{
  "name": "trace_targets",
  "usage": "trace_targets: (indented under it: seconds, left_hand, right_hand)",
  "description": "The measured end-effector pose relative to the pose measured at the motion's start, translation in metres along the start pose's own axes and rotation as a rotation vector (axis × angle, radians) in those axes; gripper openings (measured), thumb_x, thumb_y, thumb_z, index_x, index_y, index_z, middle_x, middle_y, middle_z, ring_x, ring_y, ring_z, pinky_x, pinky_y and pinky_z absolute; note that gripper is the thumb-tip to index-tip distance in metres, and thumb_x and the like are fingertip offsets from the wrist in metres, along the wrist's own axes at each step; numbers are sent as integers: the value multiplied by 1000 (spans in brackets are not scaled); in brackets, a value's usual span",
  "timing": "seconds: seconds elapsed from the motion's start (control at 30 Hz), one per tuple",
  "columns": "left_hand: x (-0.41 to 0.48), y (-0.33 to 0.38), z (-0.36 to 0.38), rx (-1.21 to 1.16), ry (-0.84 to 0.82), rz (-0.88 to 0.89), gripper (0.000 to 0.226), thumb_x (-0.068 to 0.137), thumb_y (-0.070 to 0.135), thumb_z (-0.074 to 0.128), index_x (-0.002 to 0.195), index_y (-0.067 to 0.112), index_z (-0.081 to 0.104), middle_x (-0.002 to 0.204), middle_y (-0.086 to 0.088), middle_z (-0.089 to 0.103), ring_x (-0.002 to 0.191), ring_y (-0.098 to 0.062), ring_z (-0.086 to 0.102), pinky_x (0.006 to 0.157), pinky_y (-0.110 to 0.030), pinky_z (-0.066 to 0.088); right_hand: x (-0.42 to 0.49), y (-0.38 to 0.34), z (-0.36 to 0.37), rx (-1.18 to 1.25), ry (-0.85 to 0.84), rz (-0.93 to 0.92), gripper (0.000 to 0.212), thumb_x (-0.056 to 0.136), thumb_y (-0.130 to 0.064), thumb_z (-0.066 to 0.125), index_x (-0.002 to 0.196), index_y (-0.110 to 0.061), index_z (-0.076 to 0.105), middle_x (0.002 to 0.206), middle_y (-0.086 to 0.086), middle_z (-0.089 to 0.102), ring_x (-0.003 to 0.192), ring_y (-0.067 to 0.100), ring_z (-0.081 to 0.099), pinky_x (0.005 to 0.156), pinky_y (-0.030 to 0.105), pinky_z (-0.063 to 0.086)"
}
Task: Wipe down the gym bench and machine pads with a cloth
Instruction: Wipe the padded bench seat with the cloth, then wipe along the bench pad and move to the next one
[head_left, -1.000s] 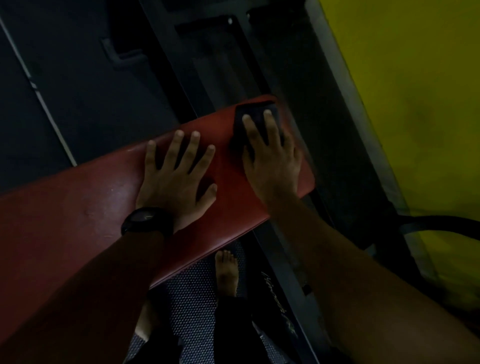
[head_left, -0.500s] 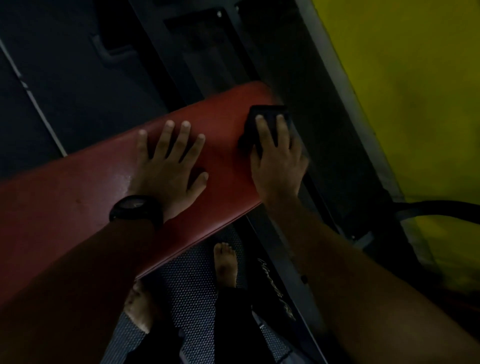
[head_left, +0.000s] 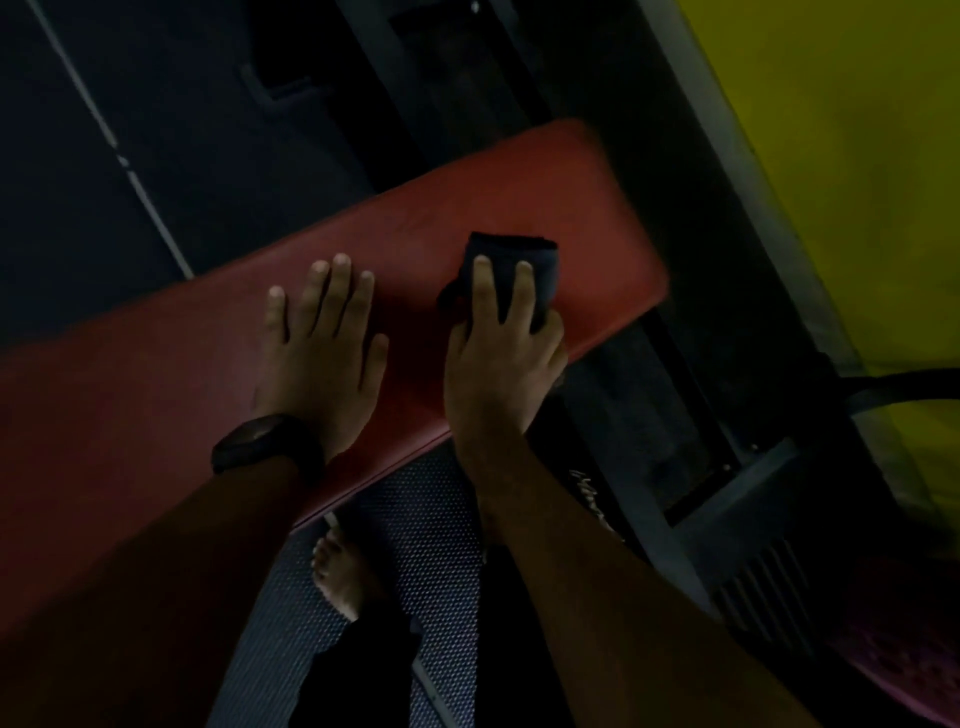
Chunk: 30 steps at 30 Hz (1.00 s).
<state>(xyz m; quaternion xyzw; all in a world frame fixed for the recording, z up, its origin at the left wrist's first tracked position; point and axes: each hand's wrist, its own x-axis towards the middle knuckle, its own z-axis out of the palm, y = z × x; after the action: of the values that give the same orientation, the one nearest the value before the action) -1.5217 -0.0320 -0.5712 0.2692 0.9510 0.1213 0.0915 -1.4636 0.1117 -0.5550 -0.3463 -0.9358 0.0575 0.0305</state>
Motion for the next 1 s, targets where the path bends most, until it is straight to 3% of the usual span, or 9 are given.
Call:
trace_targets:
  seconds: [0.2, 0.33, 0.43, 0.5, 0.67, 0.77, 0.83, 0.9, 1.0]
  left_hand:
    - [-52, -50, -24, -193, 30, -210, 59, 105, 33, 26, 158, 7, 29, 167, -12, 20, 156, -27, 13, 124, -45, 2]
    - [-90, -76, -42, -517, 108, -436, 61, 101, 31, 27, 155, 3, 33, 162, -17, 32, 151, -26, 27, 120, -18, 7]
    - [-125, -88, -65, -859, 199, -633, 56, 101, 41, 38, 146, 9, 47, 147, -13, 53, 134, -24, 50, 117, -25, 33]
    - [-134, -81, -84, -1057, 264, -755, 49, 101, 34, 52, 146, 15, 46, 137, -4, 61, 122, -16, 60, 102, -28, 50]
    - [-159, -78, -183, -952, 605, -880, 50, 92, 22, 63, 138, 7, 53, 118, 1, 65, 104, -11, 63, 88, -14, 48]
    - [-160, -75, -237, -980, 665, -882, 42, 98, 6, 61, 139, 8, 53, 118, 2, 64, 105, -9, 62, 91, -17, 49]
    - [-162, -76, -276, -954, 716, -865, 43, 99, 8, 60, 141, 12, 52, 122, 2, 63, 111, -11, 60, 96, -22, 49]
    - [-172, -73, -329, -899, 791, -828, 43, 100, 12, 60, 142, 15, 52, 122, 5, 61, 113, -10, 59, 96, -19, 47]
    - [-184, -65, -390, -837, 868, -819, 41, 103, 22, 58, 143, 18, 51, 121, 9, 59, 109, -5, 57, 86, -5, 44]
  right_hand:
    - [-52, -65, 7, 93, -20, -350, 58, 89, -29, 63, 147, -32, 51, 153, 9, 47, 116, 41, 55, 82, 50, 52]
    - [-108, -123, 10, 248, -173, -582, 52, 96, -31, 58, 148, -30, 50, 155, 10, 44, 121, 44, 52, 89, 54, 51]
    - [-128, -149, -8, 465, -274, -676, 54, 93, -23, 66, 146, -22, 53, 151, 12, 48, 115, 41, 54, 88, 55, 52]
    - [-129, -156, -25, 540, -271, -739, 55, 92, -22, 67, 145, -19, 54, 149, 11, 50, 111, 36, 55, 87, 49, 52]
    - [-132, -189, -125, 821, -414, -846, 79, 86, -22, 71, 156, -15, 34, 162, 10, 27, 143, 28, 37, 109, 48, 44]
    - [-114, -195, -171, 947, -636, -739, 93, 78, -20, 66, 160, -13, 22, 166, 8, 19, 152, 19, 23, 119, 40, 35]
    - [-110, -213, -210, 1064, -785, -539, 79, 86, -24, 59, 158, -17, 29, 158, 1, 40, 144, 14, 38, 117, 37, 38]
    - [-111, -247, -259, 1083, -853, -325, 66, 93, -48, 52, 153, -21, 41, 134, -7, 60, 125, 11, 55, 107, 37, 46]
    - [-119, -288, -317, 1012, -862, -375, 88, 80, -80, 40, 142, -20, 53, 134, 1, 63, 121, 19, 61, 103, 44, 51]
